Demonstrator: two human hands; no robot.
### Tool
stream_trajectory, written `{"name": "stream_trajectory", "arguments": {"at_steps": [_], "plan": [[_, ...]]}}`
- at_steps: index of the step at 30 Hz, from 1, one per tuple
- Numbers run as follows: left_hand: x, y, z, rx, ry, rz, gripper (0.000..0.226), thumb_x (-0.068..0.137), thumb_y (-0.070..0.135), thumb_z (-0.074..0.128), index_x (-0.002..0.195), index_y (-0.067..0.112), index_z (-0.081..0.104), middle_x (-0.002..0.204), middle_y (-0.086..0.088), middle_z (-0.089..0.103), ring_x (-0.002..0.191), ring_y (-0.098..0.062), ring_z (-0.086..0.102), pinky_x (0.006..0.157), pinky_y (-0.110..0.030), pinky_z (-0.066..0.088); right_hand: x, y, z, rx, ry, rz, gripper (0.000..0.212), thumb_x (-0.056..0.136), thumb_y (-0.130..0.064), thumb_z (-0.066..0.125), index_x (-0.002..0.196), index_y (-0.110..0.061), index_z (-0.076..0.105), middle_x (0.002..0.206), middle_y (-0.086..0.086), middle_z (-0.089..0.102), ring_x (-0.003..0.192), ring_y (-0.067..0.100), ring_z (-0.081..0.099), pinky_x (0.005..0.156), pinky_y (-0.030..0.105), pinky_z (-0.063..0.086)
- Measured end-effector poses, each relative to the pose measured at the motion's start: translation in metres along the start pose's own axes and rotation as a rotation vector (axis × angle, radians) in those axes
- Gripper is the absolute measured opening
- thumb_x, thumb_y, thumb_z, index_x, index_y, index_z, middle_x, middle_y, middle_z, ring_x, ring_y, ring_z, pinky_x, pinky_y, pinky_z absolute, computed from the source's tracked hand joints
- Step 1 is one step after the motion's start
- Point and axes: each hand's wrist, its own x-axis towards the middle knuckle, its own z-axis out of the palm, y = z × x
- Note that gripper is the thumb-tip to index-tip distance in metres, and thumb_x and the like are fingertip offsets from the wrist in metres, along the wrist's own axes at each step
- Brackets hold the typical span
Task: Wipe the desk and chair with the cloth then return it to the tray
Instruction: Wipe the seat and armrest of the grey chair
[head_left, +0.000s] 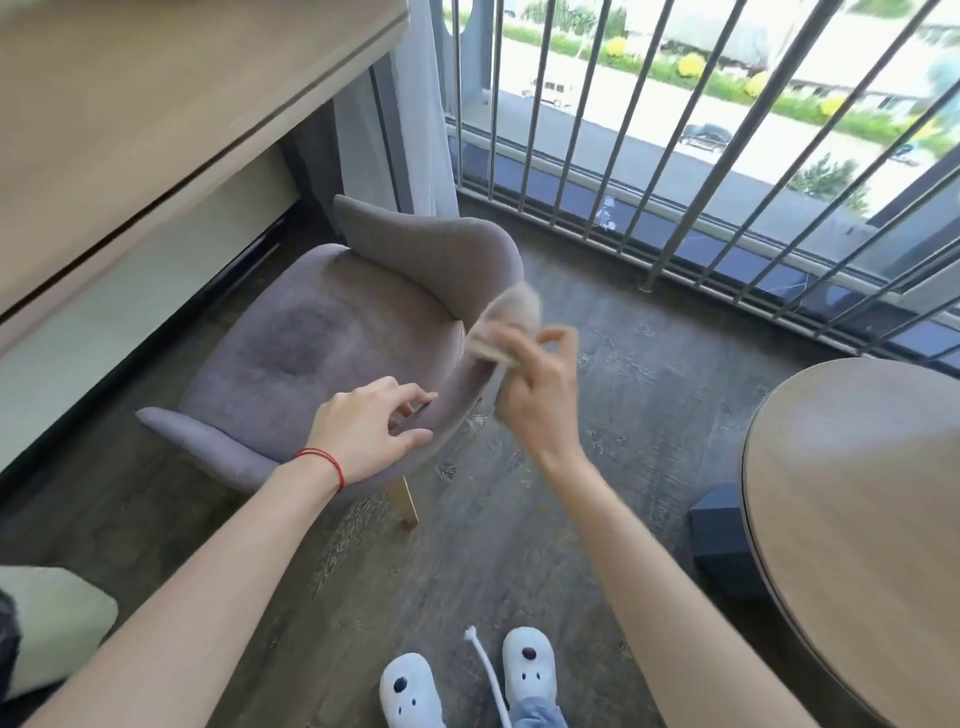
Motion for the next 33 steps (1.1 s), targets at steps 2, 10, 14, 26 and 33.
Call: {"name": "stream_trajectory", "arguments": {"at_steps": [2,10,14,26,33], "plan": [[-0.002,0.002,0.005,0.009,0.033,-0.007,0.033,0.082,0.048,0.057,0.116,0.047,0.055,0.107,0.014,0.062,0.095,-0.014,0.065,0.081,-0.031,0.051,0.032,0.005,0.002,0.035,0.027,0.132,0.051,0.084,0.011,0.041,0.115,-0.019,0.069,0.105,0.008,0.037,0.106,0.029,0.05,0.102,0.026,0.039],[-0.004,0.008,0.009,0.037,0.091,-0.043,0.025,0.082,0.049,0.054,0.105,0.039,0.055,0.103,0.008,0.06,0.095,-0.026,0.064,0.075,-0.034,0.047,-0.051,-0.011,0.02,0.102,-0.196,-0.046,0.052,0.079,0.008,0.047,0.113,-0.024,0.068,0.107,0.0,0.036,0.101,0.011,0.048,0.092,0.019,0.042],[-0.006,0.007,0.01,-0.016,0.103,-0.057,0.03,0.082,0.051,0.053,0.112,0.046,0.056,0.105,0.013,0.061,0.097,-0.02,0.064,0.074,-0.029,0.043,-0.02,-0.007,0.006,0.074,-0.1,0.015,0.054,0.08,0.012,0.045,0.116,-0.021,0.068,0.105,0.004,0.036,0.096,0.009,0.045,0.089,0.002,0.032],[0.009,0.031,-0.025,-0.906,-0.091,-0.209,0.047,0.074,0.051,0.069,0.102,0.014,0.069,0.103,-0.006,0.073,0.104,-0.024,0.066,0.095,-0.039,0.051,-0.07,-0.012,0.014,0.071,-0.297,-0.115,0.064,0.074,0.015,0.042,0.118,-0.025,0.066,0.119,0.007,0.039,0.111,0.026,0.043,0.103,0.028,0.037],[0.011,0.052,-0.053,-0.681,-0.007,-0.012,0.016,0.079,0.015,0.072,0.082,0.018,0.057,0.077,-0.003,0.067,0.069,-0.009,0.056,0.071,-0.025,0.044,-0.057,-0.019,-0.03,0.306,-0.377,-0.077,0.051,0.081,-0.014,0.069,0.126,-0.026,0.049,0.129,-0.001,0.043,0.123,0.015,0.046,0.101,0.034,0.046]]}}
